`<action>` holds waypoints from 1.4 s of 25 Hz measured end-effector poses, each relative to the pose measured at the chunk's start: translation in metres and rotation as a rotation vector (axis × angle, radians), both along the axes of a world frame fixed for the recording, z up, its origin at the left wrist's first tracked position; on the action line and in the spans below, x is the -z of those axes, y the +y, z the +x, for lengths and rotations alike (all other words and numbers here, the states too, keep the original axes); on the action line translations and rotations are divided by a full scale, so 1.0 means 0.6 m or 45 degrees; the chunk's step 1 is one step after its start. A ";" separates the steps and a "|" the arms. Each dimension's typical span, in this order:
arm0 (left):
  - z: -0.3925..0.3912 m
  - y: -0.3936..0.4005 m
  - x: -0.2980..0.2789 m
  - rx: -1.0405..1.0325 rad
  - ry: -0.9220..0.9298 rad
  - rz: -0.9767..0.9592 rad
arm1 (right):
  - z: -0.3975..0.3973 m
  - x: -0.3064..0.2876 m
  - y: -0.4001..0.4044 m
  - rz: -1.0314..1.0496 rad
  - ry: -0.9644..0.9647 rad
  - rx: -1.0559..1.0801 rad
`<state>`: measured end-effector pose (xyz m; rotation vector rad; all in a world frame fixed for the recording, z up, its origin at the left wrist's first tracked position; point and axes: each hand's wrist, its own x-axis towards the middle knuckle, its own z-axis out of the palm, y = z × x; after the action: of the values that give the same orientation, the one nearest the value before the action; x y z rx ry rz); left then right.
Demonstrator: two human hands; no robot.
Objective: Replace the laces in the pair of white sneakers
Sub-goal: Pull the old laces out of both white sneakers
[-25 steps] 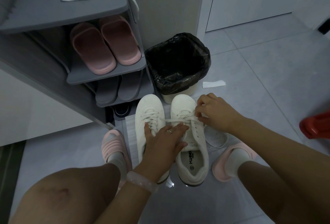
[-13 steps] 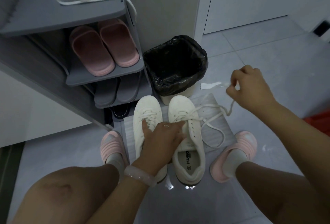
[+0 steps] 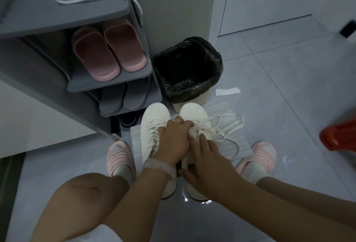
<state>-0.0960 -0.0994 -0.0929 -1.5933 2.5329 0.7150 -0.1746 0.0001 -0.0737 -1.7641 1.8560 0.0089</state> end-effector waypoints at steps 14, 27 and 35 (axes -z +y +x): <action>-0.036 -0.051 -0.006 -0.045 -0.233 0.360 | 0.018 0.035 -0.013 0.087 0.120 0.043; 0.001 -0.073 -0.062 -0.110 -0.301 0.213 | 0.020 0.021 -0.003 0.148 0.186 -0.136; 0.050 -0.081 -0.107 -0.279 0.199 0.068 | 0.018 0.021 -0.005 0.167 0.199 -0.147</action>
<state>-0.0658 -0.1482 -0.0285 -1.8862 2.4391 0.9562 -0.1636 -0.0029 -0.0860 -1.8205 1.8128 0.3141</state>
